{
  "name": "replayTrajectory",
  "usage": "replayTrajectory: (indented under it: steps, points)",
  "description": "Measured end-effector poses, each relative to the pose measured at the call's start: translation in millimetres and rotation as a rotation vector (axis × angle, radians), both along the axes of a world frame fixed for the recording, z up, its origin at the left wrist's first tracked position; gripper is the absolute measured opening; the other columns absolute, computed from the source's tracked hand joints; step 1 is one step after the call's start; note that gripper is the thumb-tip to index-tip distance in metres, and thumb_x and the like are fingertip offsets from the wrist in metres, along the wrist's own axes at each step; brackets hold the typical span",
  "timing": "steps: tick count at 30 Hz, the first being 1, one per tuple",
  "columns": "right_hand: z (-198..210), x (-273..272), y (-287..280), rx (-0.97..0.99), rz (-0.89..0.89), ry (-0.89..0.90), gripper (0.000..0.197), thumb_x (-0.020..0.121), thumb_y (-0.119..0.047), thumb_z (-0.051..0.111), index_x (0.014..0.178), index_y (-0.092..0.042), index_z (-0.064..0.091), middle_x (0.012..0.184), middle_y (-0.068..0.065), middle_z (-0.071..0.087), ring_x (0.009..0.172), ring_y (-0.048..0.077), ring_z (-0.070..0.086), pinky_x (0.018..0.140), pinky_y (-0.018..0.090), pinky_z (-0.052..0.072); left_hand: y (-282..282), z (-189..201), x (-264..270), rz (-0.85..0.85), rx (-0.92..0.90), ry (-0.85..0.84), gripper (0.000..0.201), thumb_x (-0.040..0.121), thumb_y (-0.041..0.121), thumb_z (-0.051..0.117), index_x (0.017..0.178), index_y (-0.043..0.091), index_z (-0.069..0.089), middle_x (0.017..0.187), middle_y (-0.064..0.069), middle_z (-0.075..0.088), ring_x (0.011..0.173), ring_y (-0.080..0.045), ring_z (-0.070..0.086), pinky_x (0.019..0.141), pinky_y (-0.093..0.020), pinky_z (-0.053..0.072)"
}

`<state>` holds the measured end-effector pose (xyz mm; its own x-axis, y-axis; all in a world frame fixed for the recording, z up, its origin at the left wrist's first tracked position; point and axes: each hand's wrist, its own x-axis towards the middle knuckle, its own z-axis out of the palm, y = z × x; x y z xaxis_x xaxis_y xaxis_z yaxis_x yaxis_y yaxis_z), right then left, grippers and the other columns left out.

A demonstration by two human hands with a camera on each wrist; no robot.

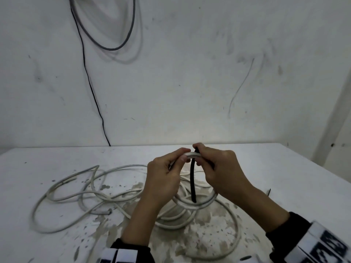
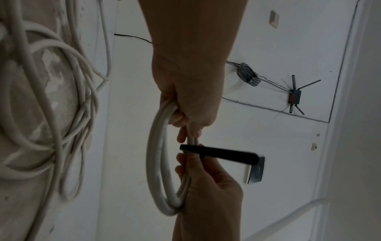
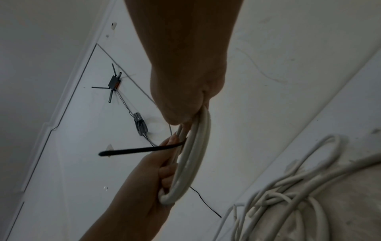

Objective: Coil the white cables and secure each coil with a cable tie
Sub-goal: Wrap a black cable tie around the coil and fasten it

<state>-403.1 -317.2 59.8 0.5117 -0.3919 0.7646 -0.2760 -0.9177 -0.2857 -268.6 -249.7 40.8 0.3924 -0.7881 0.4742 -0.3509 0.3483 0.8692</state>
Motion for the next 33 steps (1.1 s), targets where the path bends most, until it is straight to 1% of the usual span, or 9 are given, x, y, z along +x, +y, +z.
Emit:
replayTrajectory:
  steps: [5,9,11,14,16,20,25,29,33]
  points:
    - [2,0,3,-0.005,0.016,0.138,0.018,0.082,-0.006,0.056,0.097,-0.001,0.064,0.058,0.001,0.061,0.057,0.011,0.044,0.053,0.009,0.034,5,6,4,-0.179,0.171,0.027,0.029,0.097,0.016,0.043,0.117,0.021,0.064,0.101,-0.002,0.069,0.054,-0.011,0.063,0.056,-0.020,0.052]
    - [3,1,1,0.032,0.043,0.130,0.018,0.084,-0.007,0.055,0.098,-0.004,0.065,0.056,-0.010,0.046,0.047,-0.003,0.041,0.051,0.007,0.033,9,7,-4,-0.288,0.206,0.300,0.034,0.098,0.013,0.036,0.121,0.022,0.060,0.068,0.002,0.067,0.036,-0.012,0.043,0.035,-0.017,0.031]
    - [2,0,-1,0.072,0.034,0.096,0.025,0.084,-0.006,0.057,0.108,-0.007,0.064,0.061,-0.010,0.054,0.051,-0.006,0.048,0.055,0.004,0.036,8,7,-5,-0.309,0.193,0.333,0.031,0.099,0.018,0.038,0.122,0.019,0.058,0.080,-0.005,0.070,0.033,-0.008,0.036,0.035,-0.014,0.025]
    - [0,-1,-1,0.199,0.059,0.102,0.039,0.089,-0.003,0.056,0.127,-0.011,0.052,0.083,-0.009,0.068,0.076,0.006,0.061,0.069,0.014,0.048,3,7,-2,-0.243,0.217,0.296,0.031,0.098,0.019,0.044,0.126,0.015,0.055,0.097,-0.033,0.060,0.030,-0.007,0.034,0.034,-0.015,0.026]
    - [-2,0,1,0.228,0.084,0.113,0.036,0.089,-0.002,0.055,0.123,-0.011,0.048,0.087,-0.013,0.066,0.078,0.008,0.062,0.072,0.023,0.051,2,6,-2,-0.218,0.210,0.287,0.028,0.097,0.017,0.047,0.121,0.014,0.060,0.099,-0.042,0.059,0.030,-0.008,0.032,0.034,-0.014,0.025]
    - [-3,0,4,0.293,0.107,0.106,0.021,0.091,-0.003,0.052,0.102,-0.019,0.044,0.092,-0.003,0.072,0.077,-0.006,0.063,0.070,0.018,0.052,-1,4,-3,-0.152,0.167,0.260,0.023,0.095,0.013,0.050,0.107,0.016,0.069,0.086,-0.033,0.067,0.028,-0.009,0.030,0.036,-0.013,0.023]
    - [5,6,11,0.164,-0.009,-0.004,0.025,0.082,-0.010,0.058,0.107,-0.014,0.062,0.096,0.000,0.072,0.079,0.003,0.065,0.071,0.005,0.044,0,8,-5,-0.149,0.097,0.441,0.024,0.093,0.007,0.053,0.086,0.020,0.072,0.071,-0.026,0.055,0.031,-0.009,0.022,0.036,-0.012,0.021]
    - [11,10,26,0.079,-0.199,0.027,0.039,0.080,-0.016,0.067,0.119,-0.020,0.061,0.128,0.000,0.058,0.103,0.017,0.063,0.085,0.024,0.046,3,14,-10,-0.187,0.062,0.515,0.020,0.092,0.006,0.053,0.091,0.012,0.072,0.077,-0.020,0.071,0.029,-0.007,0.024,0.034,-0.011,0.021]
    - [20,6,33,-0.048,-0.349,0.015,0.037,0.080,-0.017,0.065,0.116,-0.015,0.060,0.124,0.005,0.060,0.107,0.026,0.061,0.087,0.037,0.052,5,19,-8,-0.148,0.026,0.618,0.017,0.090,0.004,0.054,0.096,0.006,0.070,0.057,-0.004,0.068,0.029,-0.005,0.023,0.033,-0.009,0.019]
